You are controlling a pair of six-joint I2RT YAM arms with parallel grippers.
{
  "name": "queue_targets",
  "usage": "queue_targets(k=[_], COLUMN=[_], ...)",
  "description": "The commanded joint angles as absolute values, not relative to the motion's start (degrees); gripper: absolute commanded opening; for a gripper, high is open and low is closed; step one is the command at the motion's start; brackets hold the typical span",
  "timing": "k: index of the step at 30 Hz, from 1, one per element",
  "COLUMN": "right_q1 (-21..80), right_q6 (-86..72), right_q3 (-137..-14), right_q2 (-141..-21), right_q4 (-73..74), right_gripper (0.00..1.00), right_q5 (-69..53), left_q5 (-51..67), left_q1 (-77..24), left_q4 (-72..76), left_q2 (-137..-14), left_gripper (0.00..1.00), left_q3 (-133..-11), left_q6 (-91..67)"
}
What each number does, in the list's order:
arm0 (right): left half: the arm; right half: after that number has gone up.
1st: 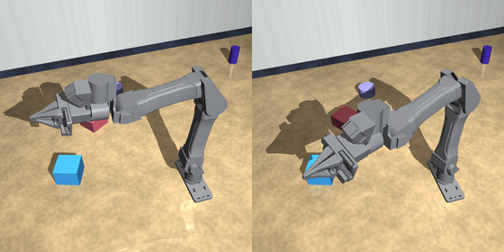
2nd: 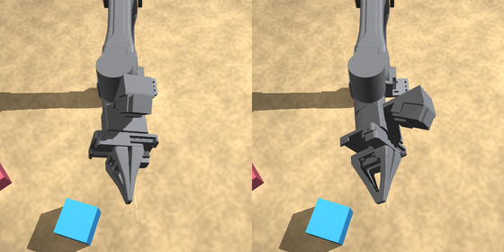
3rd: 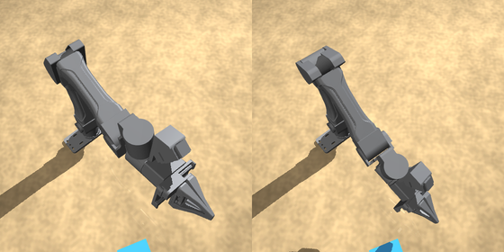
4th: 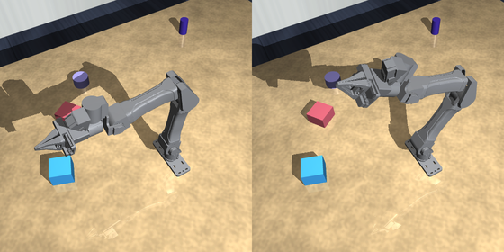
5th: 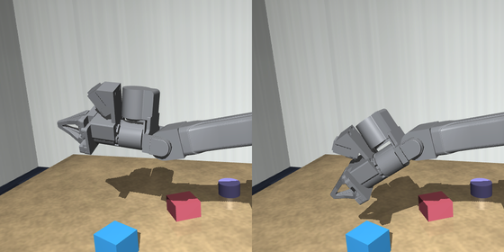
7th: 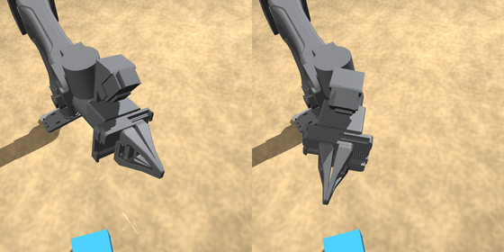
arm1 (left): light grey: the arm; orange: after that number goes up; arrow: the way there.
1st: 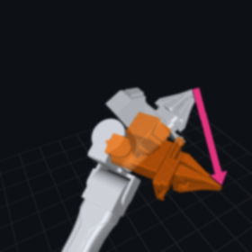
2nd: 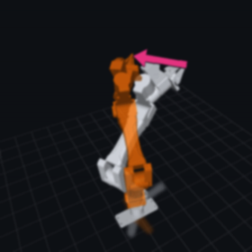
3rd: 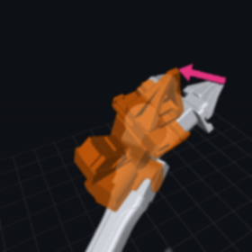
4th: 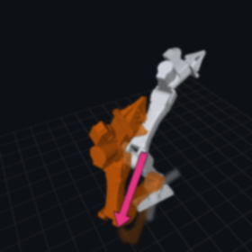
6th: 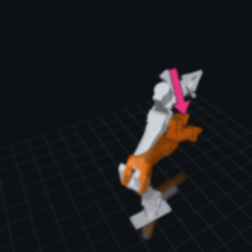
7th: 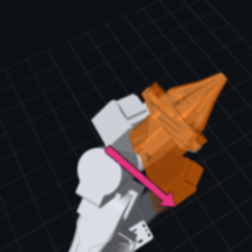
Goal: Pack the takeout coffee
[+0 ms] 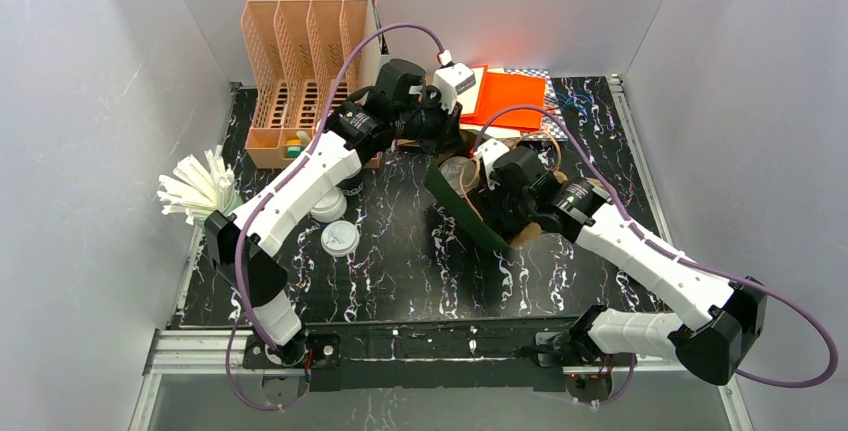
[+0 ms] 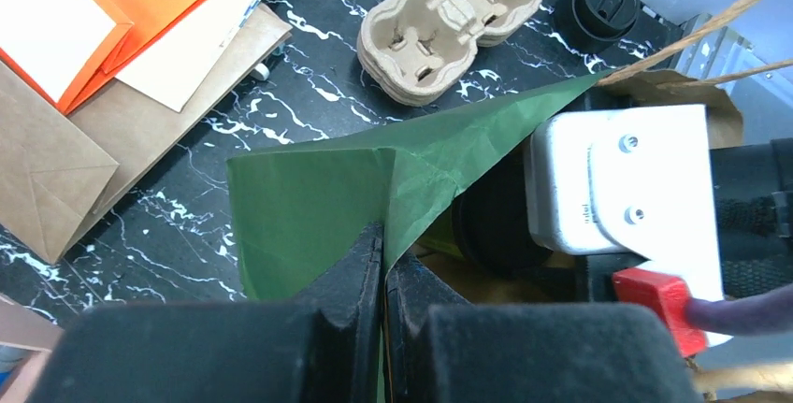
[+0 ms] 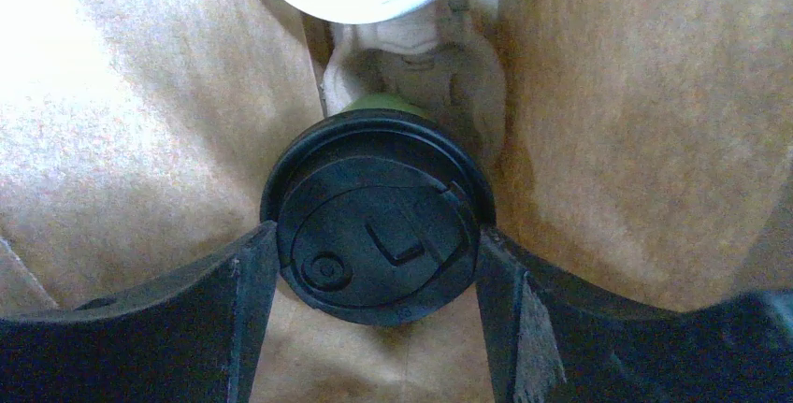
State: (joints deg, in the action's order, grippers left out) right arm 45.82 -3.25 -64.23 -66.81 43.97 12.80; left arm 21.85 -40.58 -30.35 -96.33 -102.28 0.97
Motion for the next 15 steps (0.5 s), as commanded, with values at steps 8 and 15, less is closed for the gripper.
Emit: queue_targets(k=[8,15], right_q1=[44.8,44.7], right_q6=[-4.2,-5.1], right_q3=[-65.0,-68.1], right_q2=[-68.9,-72.2], right_q4=[41.8,46.5], right_gripper=[0.21,0.21], right_q5=[9.8,8.2], left_q5=[29.9,30.9], left_q1=[-36.0,-35.5], left_q4=[-25.0,-25.7], left_q2=[-94.1,-94.3], left_gripper=[0.00,0.00], left_q3=[-94.8,-94.4], left_q6=[-11.3,-11.6])
